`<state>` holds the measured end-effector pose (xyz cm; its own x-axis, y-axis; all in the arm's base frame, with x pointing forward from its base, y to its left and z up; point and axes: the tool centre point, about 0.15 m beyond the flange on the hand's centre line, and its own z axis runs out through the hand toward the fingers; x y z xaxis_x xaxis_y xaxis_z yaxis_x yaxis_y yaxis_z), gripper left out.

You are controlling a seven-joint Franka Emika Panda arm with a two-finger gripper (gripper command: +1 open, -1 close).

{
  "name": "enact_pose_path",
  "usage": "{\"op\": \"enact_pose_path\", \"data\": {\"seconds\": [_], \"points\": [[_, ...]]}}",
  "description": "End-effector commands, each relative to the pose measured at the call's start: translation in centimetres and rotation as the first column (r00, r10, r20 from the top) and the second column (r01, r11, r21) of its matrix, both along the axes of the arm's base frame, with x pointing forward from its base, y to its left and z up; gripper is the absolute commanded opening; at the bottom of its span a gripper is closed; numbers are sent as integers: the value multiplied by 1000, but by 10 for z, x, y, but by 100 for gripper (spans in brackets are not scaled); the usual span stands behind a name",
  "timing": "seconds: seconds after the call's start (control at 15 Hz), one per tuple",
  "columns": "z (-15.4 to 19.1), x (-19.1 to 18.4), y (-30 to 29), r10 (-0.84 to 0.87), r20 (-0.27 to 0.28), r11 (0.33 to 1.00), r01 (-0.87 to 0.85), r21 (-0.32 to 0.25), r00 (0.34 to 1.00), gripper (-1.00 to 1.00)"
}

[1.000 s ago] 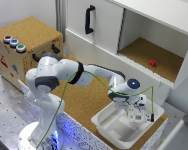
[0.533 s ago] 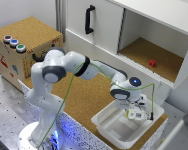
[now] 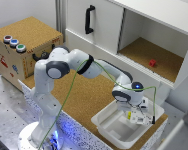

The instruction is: Put the yellow object inside the box

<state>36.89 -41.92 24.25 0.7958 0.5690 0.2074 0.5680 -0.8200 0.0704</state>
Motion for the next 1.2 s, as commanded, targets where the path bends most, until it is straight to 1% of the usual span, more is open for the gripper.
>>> {"op": "enact_pose_path", "data": {"seconds": [0.0,0.47,0.53,0.6,0.73,0.93,1.13], "points": [[-8,27,-22,24,-60,995,-18,94,998,100],[-8,27,-22,24,-60,995,-18,94,998,100],[3,3,0,3,12,1000,-3,6,1000,100],[18,9,7,12,42,1000,-13,20,999,100],[42,23,17,14,84,999,-18,49,996,100],[70,48,36,51,103,993,-62,102,993,100],[103,61,53,69,151,988,-88,123,986,100]]}}
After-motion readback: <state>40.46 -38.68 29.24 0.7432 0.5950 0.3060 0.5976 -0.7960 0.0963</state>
